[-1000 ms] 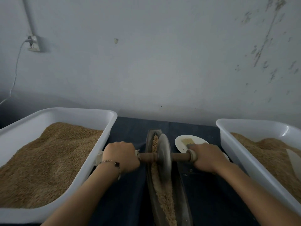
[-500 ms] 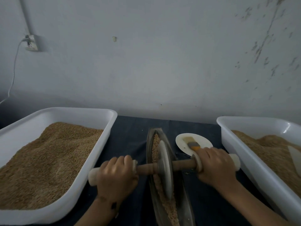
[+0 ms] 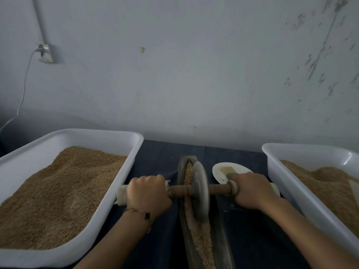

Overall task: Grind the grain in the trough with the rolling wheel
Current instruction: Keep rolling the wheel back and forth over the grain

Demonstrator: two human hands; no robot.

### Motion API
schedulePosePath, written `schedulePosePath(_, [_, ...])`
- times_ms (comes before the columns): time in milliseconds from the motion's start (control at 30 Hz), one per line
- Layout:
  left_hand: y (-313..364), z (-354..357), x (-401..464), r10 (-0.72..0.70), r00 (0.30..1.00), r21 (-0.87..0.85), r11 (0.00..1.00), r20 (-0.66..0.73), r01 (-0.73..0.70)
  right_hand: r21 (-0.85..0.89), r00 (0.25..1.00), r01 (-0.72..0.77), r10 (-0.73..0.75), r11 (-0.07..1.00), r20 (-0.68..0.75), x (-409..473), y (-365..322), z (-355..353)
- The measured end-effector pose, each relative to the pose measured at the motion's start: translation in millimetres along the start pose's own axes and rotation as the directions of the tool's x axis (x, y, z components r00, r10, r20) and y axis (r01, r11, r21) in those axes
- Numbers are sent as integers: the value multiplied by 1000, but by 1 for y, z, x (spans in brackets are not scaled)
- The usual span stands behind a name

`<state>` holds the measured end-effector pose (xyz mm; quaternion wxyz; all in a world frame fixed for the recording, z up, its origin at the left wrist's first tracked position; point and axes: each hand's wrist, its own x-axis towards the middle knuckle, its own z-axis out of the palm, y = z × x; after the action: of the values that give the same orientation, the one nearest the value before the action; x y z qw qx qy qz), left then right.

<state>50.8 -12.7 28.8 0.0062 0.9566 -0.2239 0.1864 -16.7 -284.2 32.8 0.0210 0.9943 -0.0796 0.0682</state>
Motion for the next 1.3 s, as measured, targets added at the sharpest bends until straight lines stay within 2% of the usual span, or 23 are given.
schedulePosePath(233, [-4, -2, 38, -101, 966, -92, 988, 237, 126, 36, 958, -26, 15, 999, 287, 50, 0, -23])
schedulePosePath(300, [-2, -7, 45, -105, 956, -82, 988, 274, 132, 55, 964, -53, 37, 997, 265, 51, -2, -23])
schedulePosePath(367, [2, -12, 44, -93, 963, -60, 992, 254, 112, 50, 987, -62, 54, 997, 150, 38, -3, -14])
schedulePosePath(433, [8, -17, 31, -62, 988, -32, 997, 144, 68, 58, 997, -71, 71, 996, -3, 14, -5, 0])
schedulePosePath(533, [14, -25, -14, 30, 995, 5, 1000, -97, -29, 153, 988, -62, 82, 986, -133, -33, -7, 12])
schedulePosePath(633, [9, -27, -56, 164, 931, -65, 979, -327, -195, 25, 972, 21, -15, 999, -236, -78, -13, 11])
schedulePosePath(700, [5, -30, -71, 228, 894, -8, 968, -387, -250, 49, 939, 105, -83, 993, -335, -99, -13, 7])
schedulePosePath(733, [5, -33, -74, 245, 890, 8, 965, -385, -262, 21, 924, 125, -108, 992, -367, -105, -12, 4])
schedulePosePath(867, [8, -32, -65, 265, 911, -21, 958, -316, -286, 17, 928, 202, -186, 979, -322, -98, -16, -6])
schedulePosePath(967, [8, -19, -43, 235, 938, -77, 962, -254, -261, -29, 976, 131, -134, 991, -171, -70, -17, -1])
schedulePosePath(1000, [8, -15, -33, 220, 947, -87, 965, -232, -246, -1, 993, 76, -76, 997, -88, -57, -15, 1])
schedulePosePath(1067, [8, -6, -11, 192, 962, -86, 974, -197, -212, 68, 999, 31, -30, 997, -28, -29, -11, 4])
schedulePosePath(1167, [3, 8, 21, 56, 985, -57, 996, -166, -66, 42, 997, 39, -36, 998, -71, 11, -12, -3])
schedulePosePath(1300, [-5, 21, 39, -67, 995, -178, 983, -80, 52, -71, 986, 87, -96, 994, -139, 39, -18, -13])
